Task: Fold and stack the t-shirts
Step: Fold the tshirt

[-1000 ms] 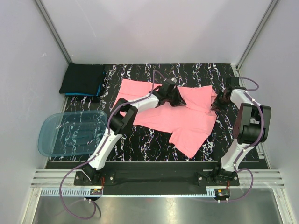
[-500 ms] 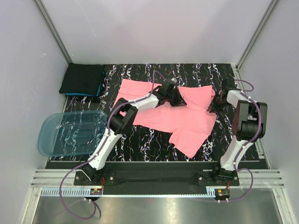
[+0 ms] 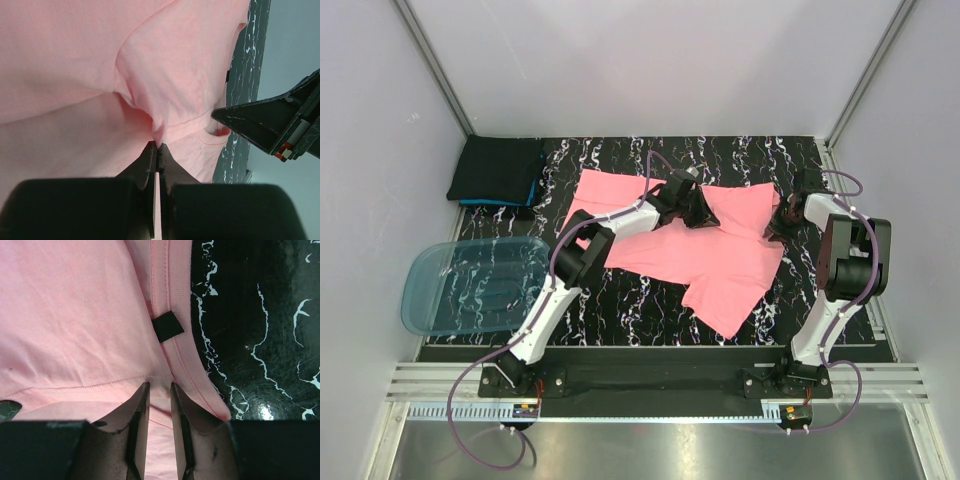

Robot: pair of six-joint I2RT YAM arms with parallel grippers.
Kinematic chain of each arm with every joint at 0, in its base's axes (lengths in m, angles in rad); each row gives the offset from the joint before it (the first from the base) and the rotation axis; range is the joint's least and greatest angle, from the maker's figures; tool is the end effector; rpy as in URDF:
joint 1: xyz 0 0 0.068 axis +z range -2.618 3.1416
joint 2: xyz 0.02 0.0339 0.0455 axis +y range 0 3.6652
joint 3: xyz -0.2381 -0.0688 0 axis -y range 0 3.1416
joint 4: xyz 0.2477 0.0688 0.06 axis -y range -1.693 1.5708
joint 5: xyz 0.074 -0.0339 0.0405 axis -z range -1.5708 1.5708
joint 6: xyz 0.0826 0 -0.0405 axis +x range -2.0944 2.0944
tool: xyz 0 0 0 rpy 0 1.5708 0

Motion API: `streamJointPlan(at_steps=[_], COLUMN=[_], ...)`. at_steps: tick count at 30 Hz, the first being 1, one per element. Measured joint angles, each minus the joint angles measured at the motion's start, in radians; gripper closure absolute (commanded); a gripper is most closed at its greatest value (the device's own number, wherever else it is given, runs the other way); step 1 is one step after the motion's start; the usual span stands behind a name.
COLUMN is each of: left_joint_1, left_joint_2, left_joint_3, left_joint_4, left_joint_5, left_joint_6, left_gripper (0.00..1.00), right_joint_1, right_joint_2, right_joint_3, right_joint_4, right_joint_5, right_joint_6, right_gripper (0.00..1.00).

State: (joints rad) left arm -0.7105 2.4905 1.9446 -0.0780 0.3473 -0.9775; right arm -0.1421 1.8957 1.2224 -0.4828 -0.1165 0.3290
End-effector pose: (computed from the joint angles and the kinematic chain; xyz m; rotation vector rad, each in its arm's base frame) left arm 0.4178 -0.3966 0.0919 -0.1089 2.4800 -1.2348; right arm 0.3874 -0.0457 0.0888 0.6050 2.6642 0.2122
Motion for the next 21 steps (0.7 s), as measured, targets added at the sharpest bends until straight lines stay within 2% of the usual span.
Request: streamJointPlan(at_steps=[5, 7, 9, 11, 21], left_joint_1=[0.0, 0.0, 0.0, 0.0, 0.0], left_joint_2=[0.0, 0.0, 0.0, 0.0, 0.0], left_joint_3=[0.0, 0.0, 0.0, 0.0, 0.0], left_joint_4=[0.0, 0.0, 0.0, 0.0, 0.0], left_joint_5=[0.001, 0.001, 0.0, 0.0, 0.0], left_joint_6=[-0.003, -0.004, -0.006, -0.008, -0.015], left_gripper=[1.0, 1.0, 1.0, 1.0, 1.0], right_joint_1=[0.0, 0.0, 0.0, 0.0, 0.003], right_joint_2=[0.0, 0.0, -0.001, -0.004, -0.006], right_joint_3=[0.0, 0.001, 0.002, 0.002, 0.002], right_joint_4=[-0.003, -0.009, -0.012, -0.013, -0.025], right_joint_5=[0.004, 0.005, 0.01, 0.013, 0.038], right_joint_6=[-0.003, -0.004, -0.005, -0.009, -0.034], right_gripper=[0.8, 0.78, 0.71, 0.68, 0.71])
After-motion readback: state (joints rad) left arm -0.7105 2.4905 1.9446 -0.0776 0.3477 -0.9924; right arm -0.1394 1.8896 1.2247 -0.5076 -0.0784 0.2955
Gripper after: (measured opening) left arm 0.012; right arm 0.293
